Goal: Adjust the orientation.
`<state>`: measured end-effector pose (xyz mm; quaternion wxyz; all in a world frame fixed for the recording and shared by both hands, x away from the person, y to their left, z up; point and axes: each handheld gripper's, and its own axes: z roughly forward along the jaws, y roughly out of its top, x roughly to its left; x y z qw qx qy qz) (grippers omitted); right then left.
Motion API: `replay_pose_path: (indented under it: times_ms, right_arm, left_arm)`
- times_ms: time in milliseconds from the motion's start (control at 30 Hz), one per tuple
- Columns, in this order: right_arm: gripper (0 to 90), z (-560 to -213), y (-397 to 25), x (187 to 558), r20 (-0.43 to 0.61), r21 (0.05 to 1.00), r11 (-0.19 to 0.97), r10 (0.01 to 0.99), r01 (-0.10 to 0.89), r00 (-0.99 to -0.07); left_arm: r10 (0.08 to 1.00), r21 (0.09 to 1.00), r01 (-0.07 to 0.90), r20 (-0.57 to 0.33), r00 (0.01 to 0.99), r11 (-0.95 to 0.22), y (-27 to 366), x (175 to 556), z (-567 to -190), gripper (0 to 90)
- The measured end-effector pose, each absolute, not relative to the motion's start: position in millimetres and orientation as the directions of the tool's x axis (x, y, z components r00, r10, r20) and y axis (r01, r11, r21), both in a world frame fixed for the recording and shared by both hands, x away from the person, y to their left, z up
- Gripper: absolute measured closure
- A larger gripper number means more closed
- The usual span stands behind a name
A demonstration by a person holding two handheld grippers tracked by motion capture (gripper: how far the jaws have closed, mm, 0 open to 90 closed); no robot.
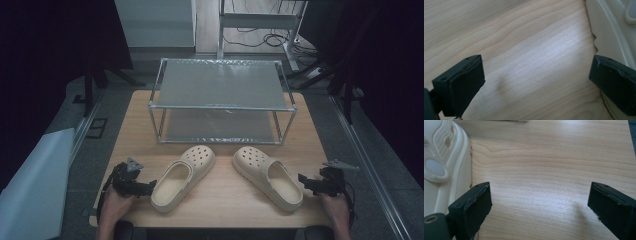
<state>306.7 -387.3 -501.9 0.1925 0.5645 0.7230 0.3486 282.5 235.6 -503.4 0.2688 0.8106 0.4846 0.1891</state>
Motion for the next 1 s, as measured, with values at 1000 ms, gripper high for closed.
replay_pose_path:
  times_ms: [1000]
  right_arm:
    - [5.2,-502.5,-386.9,306.5,0.116,0.716,0.119,0.951,0.688,-0.286]
  left_arm:
    - [0.861,0.602,0.67,0.058,0.506,-0.434,205.6,253.3,-500.7,0.0]
